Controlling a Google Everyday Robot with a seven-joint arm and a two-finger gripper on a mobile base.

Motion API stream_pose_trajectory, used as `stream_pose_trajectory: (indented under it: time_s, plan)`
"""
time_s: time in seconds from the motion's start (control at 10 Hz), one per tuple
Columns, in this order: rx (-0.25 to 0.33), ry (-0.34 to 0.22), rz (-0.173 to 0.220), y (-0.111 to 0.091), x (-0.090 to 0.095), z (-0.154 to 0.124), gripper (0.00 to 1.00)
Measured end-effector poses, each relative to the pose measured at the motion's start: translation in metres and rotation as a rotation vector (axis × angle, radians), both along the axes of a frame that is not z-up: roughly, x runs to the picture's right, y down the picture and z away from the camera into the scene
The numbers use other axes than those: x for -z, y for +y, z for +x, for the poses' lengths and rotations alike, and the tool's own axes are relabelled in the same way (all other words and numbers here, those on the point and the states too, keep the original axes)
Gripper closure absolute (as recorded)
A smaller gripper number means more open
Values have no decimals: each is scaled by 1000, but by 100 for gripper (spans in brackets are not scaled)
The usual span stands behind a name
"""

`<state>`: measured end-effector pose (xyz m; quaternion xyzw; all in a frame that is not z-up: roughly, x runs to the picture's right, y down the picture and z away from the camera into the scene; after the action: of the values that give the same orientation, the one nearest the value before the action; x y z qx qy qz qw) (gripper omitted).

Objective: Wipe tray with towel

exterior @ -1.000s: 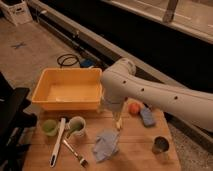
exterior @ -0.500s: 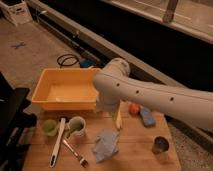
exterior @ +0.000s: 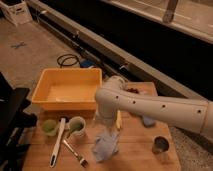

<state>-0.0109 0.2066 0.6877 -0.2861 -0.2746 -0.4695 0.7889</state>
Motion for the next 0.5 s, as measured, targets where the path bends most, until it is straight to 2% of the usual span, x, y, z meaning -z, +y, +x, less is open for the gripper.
stream_pose_trajectory:
  time_s: [0.2, 0.5]
  plan:
    - [-6, -13, -51, 24, -1, -2, 37]
    - [-10, -17, -58, 27, -1, -1, 37]
